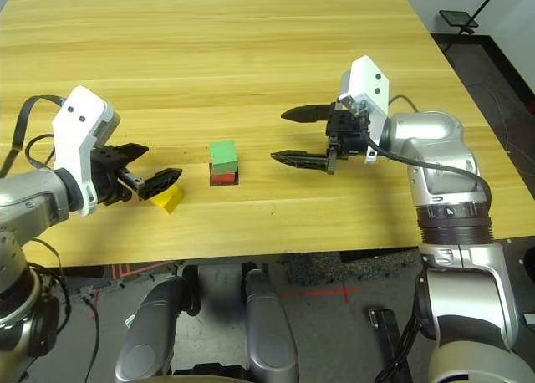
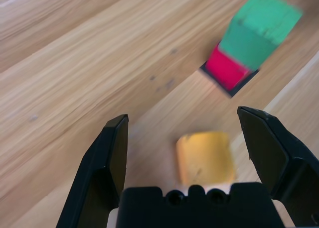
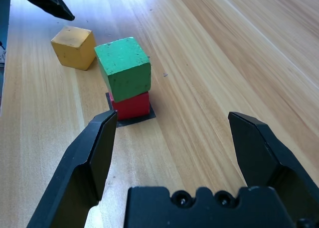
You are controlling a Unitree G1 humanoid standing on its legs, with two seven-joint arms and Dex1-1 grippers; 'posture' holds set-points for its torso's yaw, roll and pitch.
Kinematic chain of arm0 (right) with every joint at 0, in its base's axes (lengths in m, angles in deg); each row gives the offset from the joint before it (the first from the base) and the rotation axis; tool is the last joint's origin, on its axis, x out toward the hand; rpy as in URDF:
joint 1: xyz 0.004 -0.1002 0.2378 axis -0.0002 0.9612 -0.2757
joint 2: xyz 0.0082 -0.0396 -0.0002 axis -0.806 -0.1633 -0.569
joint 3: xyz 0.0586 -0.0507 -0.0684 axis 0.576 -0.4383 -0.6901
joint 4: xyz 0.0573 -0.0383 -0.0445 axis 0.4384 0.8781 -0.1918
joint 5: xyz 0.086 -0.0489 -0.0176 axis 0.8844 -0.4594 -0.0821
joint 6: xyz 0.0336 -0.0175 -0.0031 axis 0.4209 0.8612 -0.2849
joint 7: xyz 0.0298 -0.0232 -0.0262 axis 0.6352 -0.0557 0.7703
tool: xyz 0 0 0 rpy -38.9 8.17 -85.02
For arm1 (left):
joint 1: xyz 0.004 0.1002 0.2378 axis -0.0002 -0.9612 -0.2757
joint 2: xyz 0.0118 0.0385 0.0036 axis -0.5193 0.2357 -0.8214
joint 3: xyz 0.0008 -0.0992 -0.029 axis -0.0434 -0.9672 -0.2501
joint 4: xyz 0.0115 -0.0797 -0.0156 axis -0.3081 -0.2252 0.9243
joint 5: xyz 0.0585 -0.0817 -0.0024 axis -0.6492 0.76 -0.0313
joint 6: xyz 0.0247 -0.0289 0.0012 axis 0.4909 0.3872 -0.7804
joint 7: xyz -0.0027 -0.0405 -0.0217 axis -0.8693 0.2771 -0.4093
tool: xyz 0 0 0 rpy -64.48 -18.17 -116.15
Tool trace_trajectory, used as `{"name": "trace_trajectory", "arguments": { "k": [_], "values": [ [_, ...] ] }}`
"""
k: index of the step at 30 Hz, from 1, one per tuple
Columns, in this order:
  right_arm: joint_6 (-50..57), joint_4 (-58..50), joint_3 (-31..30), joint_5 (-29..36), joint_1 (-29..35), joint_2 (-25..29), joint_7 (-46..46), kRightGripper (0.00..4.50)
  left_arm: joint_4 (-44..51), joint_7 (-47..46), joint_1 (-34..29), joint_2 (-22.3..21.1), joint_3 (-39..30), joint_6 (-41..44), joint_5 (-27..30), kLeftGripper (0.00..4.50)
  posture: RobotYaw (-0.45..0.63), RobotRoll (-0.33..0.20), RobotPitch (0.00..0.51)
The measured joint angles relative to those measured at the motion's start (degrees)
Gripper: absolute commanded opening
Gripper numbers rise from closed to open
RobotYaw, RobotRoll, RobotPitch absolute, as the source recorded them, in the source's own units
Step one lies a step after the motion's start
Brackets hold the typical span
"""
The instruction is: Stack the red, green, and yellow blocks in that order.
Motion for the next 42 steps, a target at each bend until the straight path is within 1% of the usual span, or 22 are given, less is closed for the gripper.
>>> {"name": "trace_trajectory", "arguments": {
  "k": [4, 11, 15, 20, 24, 31, 42],
  "values": [
    [-0.02, 0.00, -0.11, 0.00, 0.12, -0.27, 0.14, 4.50, 1.34, -0.55, -2.94, -2.43, 0.03, 0.02, 1.06, 4.47, 0.35, 0.148, 0.313],
    [-0.09, 0.17, -0.48, -0.07, 0.28, -0.87, 0.20, 4.50, 2.56, -2.75, -5.61, -1.18, -1.11, 0.02, 5.54, 4.47, 0.37, 0.152, 0.317],
    [-0.22, 0.96, -1.05, -0.29, 0.00, -1.59, 0.20, 4.50, 2.57, -4.15, -5.47, -1.34, -0.72, 0.02, 7.65, 4.47, 0.37, 0.150, 0.319],
    [-0.40, 1.30, -1.28, -0.40, -0.30, -2.00, 0.29, 4.50, 2.30, -5.98, -4.41, -2.66, 1.32, 0.02, 8.97, 4.47, 0.37, 0.144, 0.328],
    [-0.49, 1.97, -1.29, -0.45, -0.66, -2.12, 0.30, 4.50, 0.86, -7.27, -3.99, -2.72, 3.13, 0.02, 9.76, 4.47, 0.36, 0.145, 0.333],
    [-0.55, 1.98, -1.28, -0.45, -0.50, -2.13, -0.01, 4.50, -0.59, -8.45, -3.48, -2.94, 5.00, 0.02, 10.90, 4.47, 0.35, 0.149, 0.346],
    [-0.55, 1.51, -1.29, -0.44, 0.04, -2.59, -0.68, 4.50, -3.24, -10.26, -3.46, -2.59, 8.14, 0.02, 11.61, 4.47, 0.35, 0.140, 0.350]
  ]
}}
